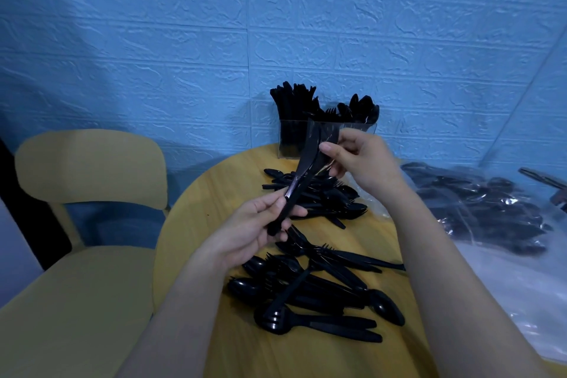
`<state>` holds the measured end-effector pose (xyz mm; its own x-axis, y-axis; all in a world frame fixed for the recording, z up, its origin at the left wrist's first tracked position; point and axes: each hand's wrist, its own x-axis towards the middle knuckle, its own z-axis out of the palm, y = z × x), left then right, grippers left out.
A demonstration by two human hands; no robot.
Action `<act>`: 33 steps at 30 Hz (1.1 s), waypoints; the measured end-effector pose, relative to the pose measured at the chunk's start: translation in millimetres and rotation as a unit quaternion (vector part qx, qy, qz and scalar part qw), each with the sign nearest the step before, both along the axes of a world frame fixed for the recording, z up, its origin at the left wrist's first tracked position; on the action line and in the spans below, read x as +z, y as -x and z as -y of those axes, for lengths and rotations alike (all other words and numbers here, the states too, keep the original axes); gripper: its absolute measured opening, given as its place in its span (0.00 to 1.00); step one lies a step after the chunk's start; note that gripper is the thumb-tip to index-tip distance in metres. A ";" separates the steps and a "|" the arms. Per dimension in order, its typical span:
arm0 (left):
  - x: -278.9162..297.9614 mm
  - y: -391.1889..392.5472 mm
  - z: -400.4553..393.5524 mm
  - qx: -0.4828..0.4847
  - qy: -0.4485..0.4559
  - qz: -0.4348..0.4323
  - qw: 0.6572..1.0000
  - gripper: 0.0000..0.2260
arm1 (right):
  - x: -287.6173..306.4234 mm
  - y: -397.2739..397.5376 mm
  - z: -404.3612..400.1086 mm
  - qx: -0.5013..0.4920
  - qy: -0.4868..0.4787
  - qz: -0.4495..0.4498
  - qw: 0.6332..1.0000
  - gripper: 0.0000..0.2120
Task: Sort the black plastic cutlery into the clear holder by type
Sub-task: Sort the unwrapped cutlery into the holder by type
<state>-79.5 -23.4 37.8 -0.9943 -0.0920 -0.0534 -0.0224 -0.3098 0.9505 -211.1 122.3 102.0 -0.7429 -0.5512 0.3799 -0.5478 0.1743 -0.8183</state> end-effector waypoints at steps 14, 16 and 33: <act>-3.2 4.3 5.1 0.004 -0.010 0.023 1.000 0.15 | -10.1 -5.4 14.2 -0.024 0.069 0.026 0.997 0.04; -3.2 3.7 3.9 0.000 0.016 0.020 1.000 0.15 | -11.1 -6.0 16.9 -0.031 0.074 0.028 0.996 0.08; -9.2 8.5 19.5 0.155 -0.091 0.002 0.984 0.16 | -46.1 22.1 -2.3 0.059 -0.428 -0.147 0.890 0.16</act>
